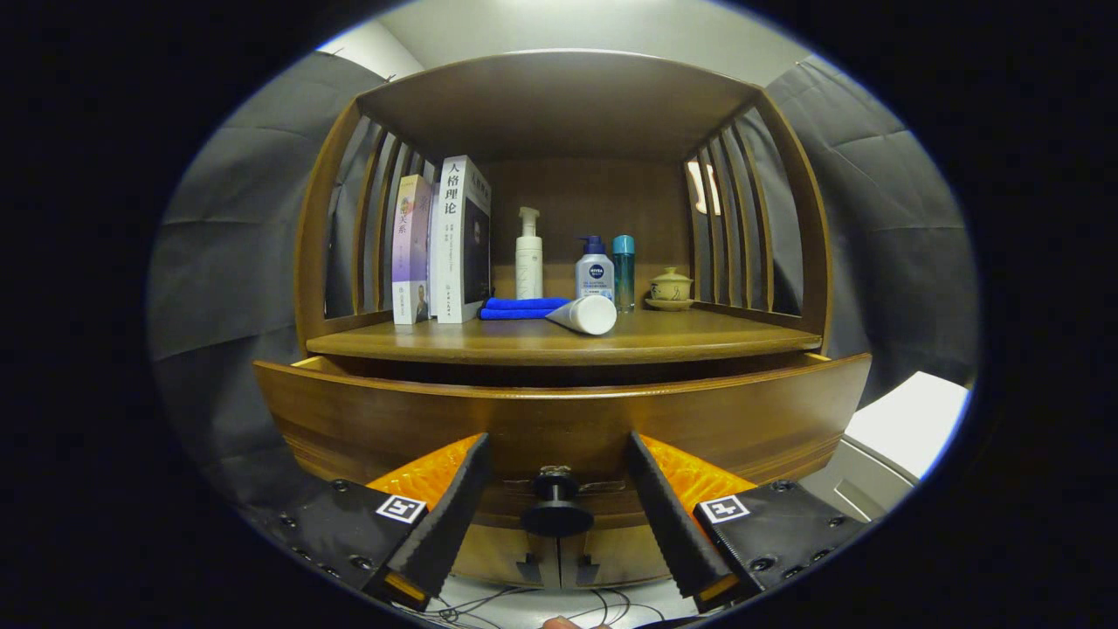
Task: Pull open the drawer, take out the items inside it, and place them on the countertop above the cabinet.
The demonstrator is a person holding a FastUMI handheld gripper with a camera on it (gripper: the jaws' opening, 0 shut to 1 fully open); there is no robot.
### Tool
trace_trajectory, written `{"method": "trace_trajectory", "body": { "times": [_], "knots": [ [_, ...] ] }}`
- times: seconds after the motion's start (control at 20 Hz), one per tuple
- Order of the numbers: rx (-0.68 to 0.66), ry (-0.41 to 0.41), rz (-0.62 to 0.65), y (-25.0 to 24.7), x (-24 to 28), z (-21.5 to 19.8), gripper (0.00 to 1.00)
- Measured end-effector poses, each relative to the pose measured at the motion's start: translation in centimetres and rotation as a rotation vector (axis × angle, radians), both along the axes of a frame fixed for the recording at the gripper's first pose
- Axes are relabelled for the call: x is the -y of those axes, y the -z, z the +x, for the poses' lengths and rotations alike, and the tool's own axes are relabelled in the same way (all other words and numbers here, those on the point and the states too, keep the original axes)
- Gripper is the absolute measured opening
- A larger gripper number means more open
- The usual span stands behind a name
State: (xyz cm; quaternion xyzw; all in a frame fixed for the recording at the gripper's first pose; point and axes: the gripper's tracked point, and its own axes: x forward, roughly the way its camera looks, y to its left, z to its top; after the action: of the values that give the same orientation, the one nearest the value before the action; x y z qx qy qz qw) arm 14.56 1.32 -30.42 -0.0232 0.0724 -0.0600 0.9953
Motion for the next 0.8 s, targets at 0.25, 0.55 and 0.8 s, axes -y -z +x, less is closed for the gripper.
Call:
{"method": "trace_trajectory", "body": {
  "times": [0.25,0.55,0.8],
  "knots": [
    [0.018,0.000,-0.010,0.0,0.3,2.6,0.97],
    [0.013,0.008,-0.002,0.0,0.7,5.2,0.98],
    [0.023,0.015,-0.017,0.0,0.5,5.1,0.97]
  ]
}}
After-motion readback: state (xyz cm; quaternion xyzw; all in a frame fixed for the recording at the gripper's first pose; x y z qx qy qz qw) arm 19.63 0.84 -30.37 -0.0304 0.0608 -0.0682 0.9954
